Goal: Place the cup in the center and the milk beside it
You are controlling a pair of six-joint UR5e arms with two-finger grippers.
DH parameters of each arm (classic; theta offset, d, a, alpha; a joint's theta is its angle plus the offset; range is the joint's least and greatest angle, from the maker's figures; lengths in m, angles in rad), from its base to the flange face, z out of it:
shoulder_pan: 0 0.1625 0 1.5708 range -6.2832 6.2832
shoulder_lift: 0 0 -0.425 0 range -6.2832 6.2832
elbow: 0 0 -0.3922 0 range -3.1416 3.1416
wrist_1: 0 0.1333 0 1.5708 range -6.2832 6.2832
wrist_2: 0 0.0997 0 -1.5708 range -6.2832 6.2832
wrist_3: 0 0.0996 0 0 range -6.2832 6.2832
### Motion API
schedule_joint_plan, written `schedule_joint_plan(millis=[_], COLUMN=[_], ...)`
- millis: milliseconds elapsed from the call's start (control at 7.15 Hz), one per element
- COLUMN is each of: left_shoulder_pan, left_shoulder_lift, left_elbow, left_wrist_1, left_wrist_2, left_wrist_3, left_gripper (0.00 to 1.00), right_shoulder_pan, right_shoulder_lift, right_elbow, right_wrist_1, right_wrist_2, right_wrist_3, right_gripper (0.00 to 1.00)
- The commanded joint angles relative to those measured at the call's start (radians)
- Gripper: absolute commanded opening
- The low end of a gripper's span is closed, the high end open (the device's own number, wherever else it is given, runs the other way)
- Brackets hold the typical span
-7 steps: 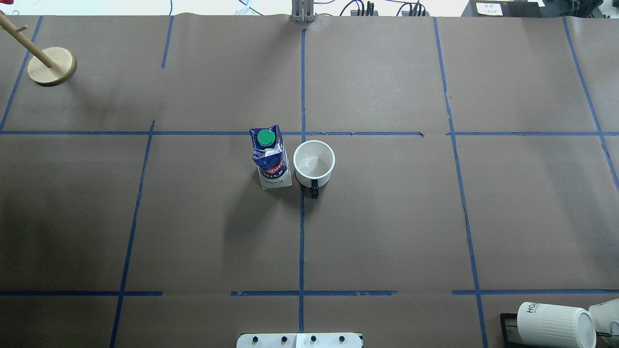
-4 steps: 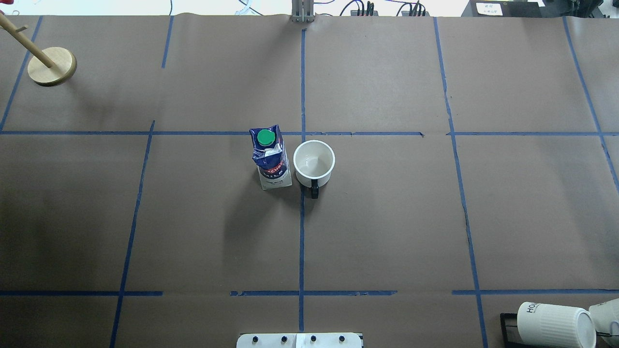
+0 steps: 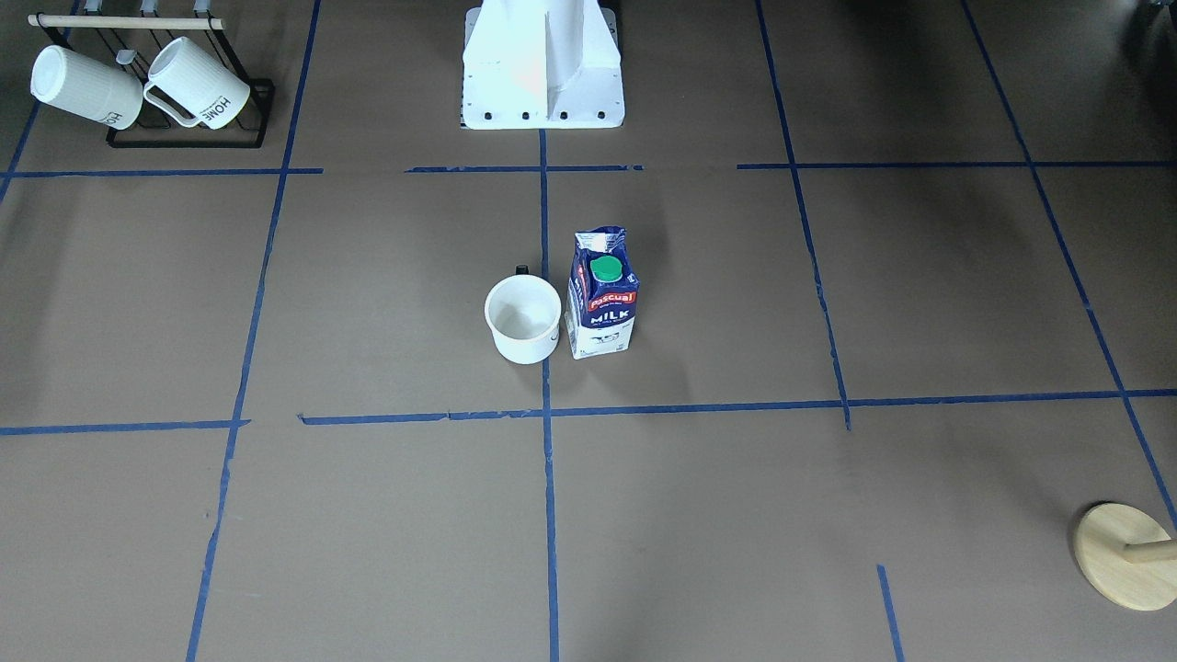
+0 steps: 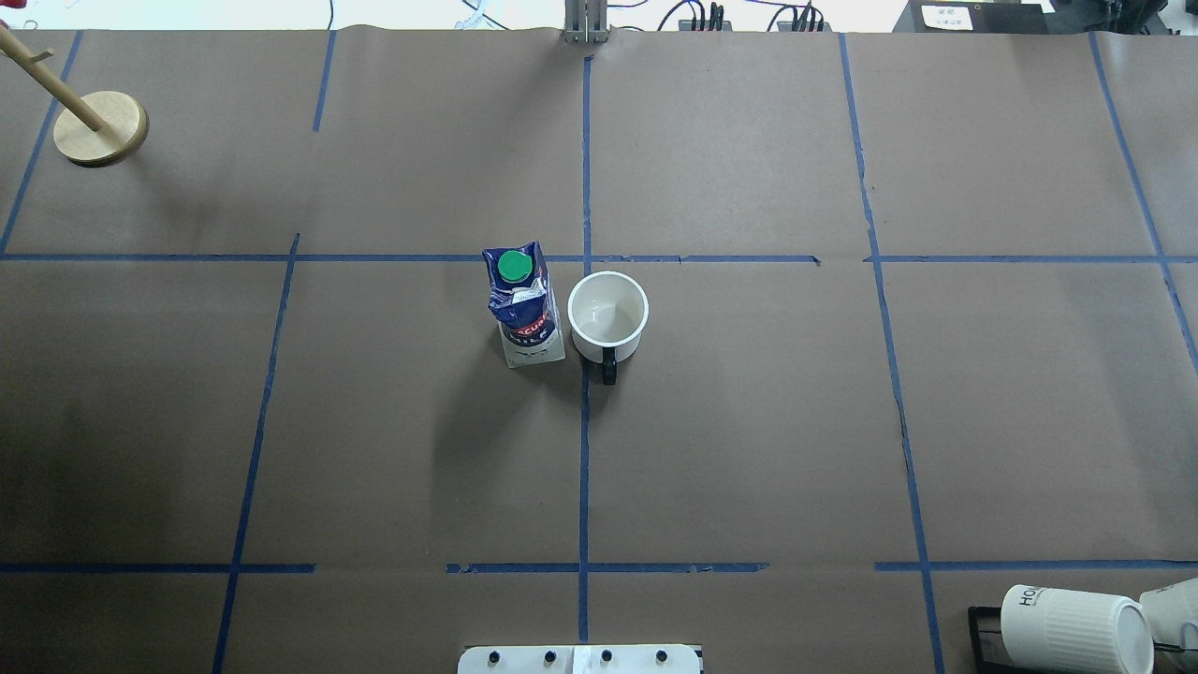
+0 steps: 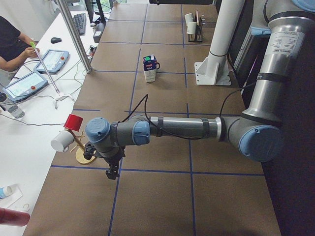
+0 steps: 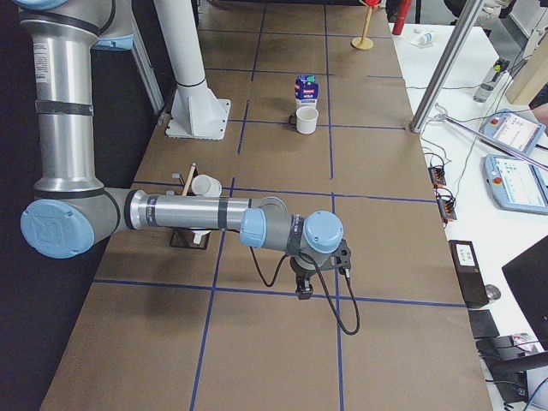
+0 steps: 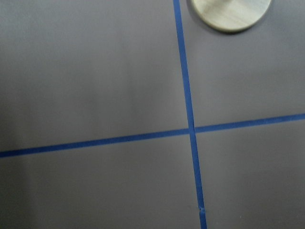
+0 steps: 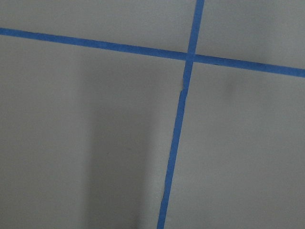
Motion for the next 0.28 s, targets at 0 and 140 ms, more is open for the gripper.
schedule_joint_plan(millis=[0, 140], left_shoulder_pan=[0.005, 0.005], left_shoulder_lift=[0.021, 0.014], left_elbow=[-0.055, -0.055], left_wrist_1=[0.0, -0.009], left_wrist_2=[0.002, 0.004], left_wrist_3=[0.0, 0.0], left_gripper=[1.0, 1.0], right_shoulder_pan=[0.0, 0.0], right_shoulder_lift=[-0.002, -0.002], right_elbow=[-0.015, -0.017], right_wrist_1=[0.002, 0.002], right_wrist_2=[0.001, 0.01], right_wrist_3=[-0.004, -0.004], right_gripper=[1.0, 1.0])
